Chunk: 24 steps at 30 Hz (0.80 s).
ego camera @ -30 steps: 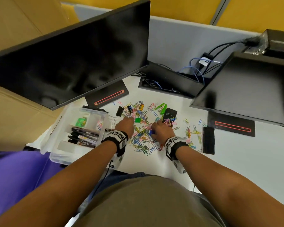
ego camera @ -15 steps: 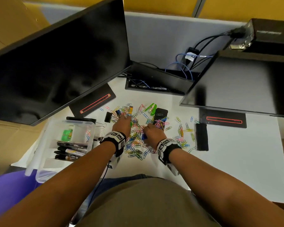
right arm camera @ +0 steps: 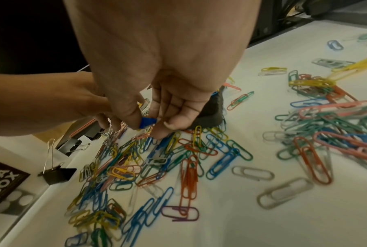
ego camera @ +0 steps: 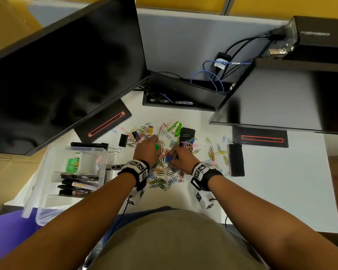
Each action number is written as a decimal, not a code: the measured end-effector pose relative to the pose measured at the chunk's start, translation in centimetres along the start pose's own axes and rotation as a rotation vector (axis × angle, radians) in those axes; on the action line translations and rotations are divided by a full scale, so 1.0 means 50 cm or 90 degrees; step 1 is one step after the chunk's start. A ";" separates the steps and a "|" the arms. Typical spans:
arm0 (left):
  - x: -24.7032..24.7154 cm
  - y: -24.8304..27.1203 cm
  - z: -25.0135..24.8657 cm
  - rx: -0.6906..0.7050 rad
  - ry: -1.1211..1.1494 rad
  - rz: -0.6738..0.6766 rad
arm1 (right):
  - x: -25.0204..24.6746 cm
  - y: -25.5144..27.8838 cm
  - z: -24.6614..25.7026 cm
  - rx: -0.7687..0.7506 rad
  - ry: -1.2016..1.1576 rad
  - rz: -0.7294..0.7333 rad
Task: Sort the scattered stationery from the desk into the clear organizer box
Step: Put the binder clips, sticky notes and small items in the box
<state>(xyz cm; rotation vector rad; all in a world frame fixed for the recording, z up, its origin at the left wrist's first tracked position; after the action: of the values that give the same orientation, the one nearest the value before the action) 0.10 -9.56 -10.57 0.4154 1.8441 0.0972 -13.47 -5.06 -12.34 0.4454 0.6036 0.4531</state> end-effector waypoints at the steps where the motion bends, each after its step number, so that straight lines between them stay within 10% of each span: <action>1: 0.001 -0.002 -0.006 0.008 0.023 0.007 | 0.000 0.000 0.000 0.003 -0.020 0.000; 24: 0.062 -0.059 -0.081 0.097 -0.015 0.125 | -0.020 0.017 -0.040 0.074 -0.258 0.036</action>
<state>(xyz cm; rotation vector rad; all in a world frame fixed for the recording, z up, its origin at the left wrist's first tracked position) -5.18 -10.73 -12.95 0.7005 1.7893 0.0858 -15.65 -4.36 -12.94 0.6469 0.2259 0.3693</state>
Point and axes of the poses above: each hand's wrist, its own y-axis away from the middle knuckle, its own x-axis out of the palm, z = x × y, the point moved 9 cm from there along -y, towards the middle knuckle, and after that the axes turned 7 degrees about -y, right-handed, at the moved point
